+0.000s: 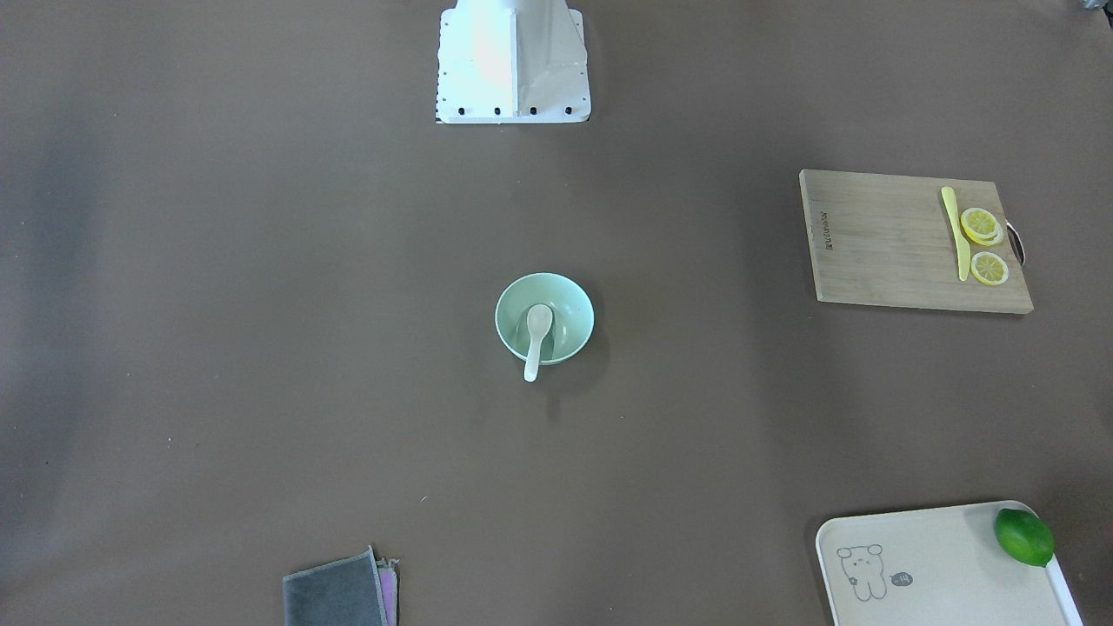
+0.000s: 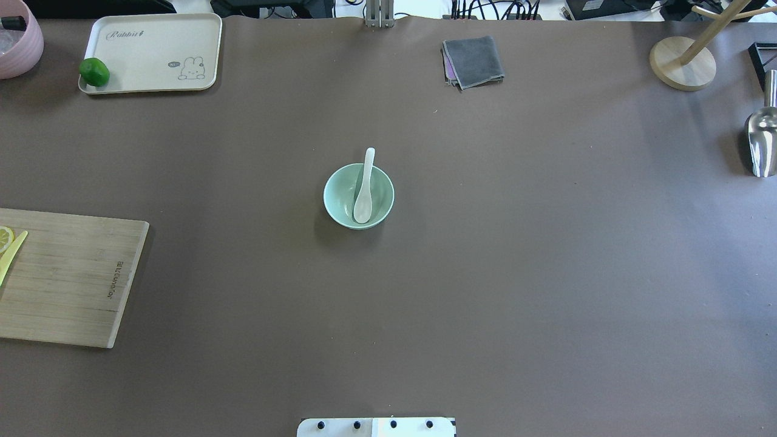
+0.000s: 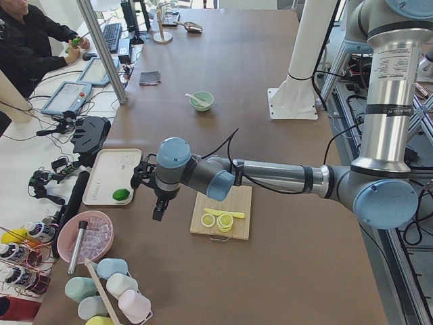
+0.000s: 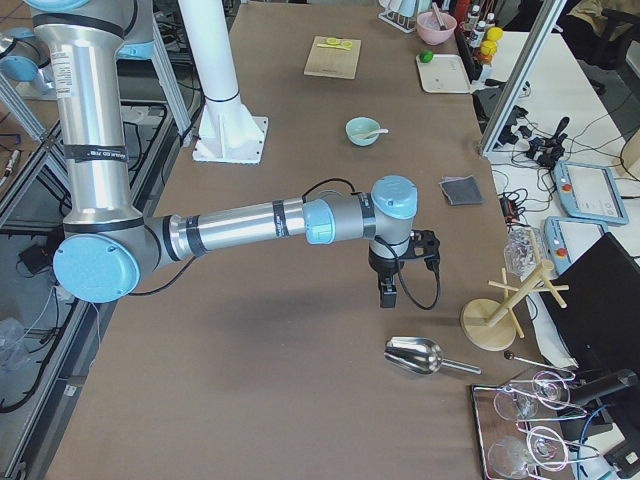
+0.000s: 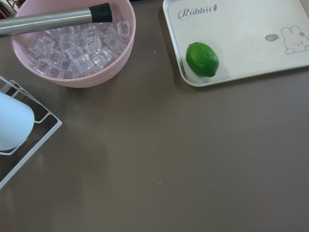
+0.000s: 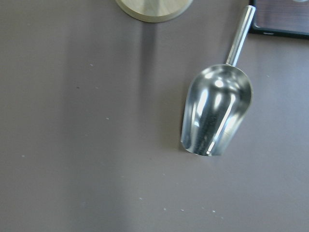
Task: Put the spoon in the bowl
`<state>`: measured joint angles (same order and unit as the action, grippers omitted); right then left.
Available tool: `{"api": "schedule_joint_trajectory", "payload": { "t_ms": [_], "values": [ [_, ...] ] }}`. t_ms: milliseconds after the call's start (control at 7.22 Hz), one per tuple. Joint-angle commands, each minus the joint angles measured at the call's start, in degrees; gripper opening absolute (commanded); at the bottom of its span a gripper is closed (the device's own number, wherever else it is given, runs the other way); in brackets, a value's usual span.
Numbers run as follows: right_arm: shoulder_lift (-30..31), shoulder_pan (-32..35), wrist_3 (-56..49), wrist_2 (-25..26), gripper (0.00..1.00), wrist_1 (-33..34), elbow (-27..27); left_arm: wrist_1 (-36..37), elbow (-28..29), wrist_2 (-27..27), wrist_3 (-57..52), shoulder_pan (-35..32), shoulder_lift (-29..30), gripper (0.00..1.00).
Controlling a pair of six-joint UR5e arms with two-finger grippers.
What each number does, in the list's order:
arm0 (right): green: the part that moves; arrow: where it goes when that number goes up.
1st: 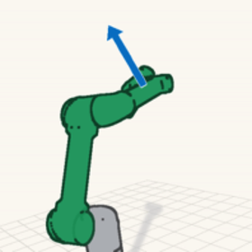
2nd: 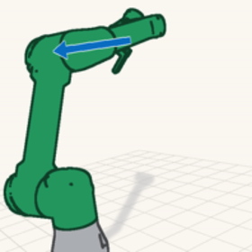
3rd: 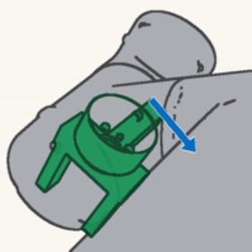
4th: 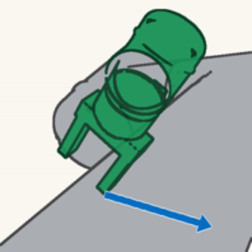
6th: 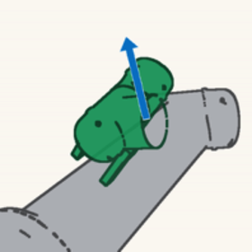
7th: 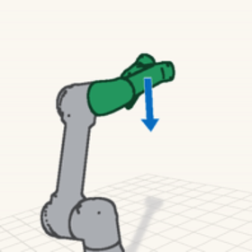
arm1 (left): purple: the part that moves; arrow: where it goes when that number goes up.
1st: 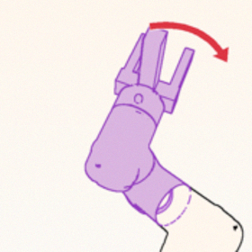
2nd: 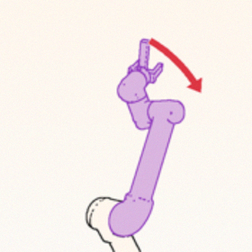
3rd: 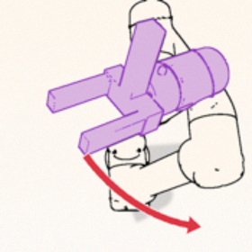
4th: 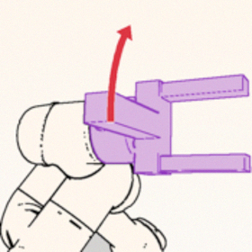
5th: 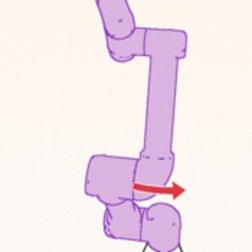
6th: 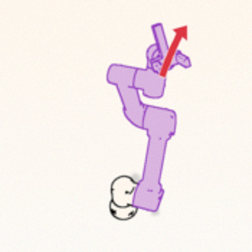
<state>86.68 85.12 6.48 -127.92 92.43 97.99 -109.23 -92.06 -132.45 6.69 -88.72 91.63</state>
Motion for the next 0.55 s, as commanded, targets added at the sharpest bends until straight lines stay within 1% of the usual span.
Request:
{"api": "schedule_joint_trajectory", "payload": {
  "t_ms": [0,138,277,415],
  "values": [
    [0.94,0.66,-1.03,3.22,1.00,0.82,-3.76,2.70,0.56,-0.36,-1.95,-2.07,-0.83,0.98],
    [4.69,0.83,-0.76,-3.32,1.00,-0.22,-3.77,2.70,0.74,-0.36,-1.86,-2.07,-0.84,0.98],
    [4.72,1.09,-0.24,-6.17,1.00,-2.06,-4.38,2.79,1.01,-0.36,-2.03,-2.07,-0.92,0.98],
    [4.29,1.10,-0.32,-5.94,1.00,-2.08,-4.91,2.79,1.53,-0.53,-2.21,-2.07,-1.45,0.98]
  ]
}}
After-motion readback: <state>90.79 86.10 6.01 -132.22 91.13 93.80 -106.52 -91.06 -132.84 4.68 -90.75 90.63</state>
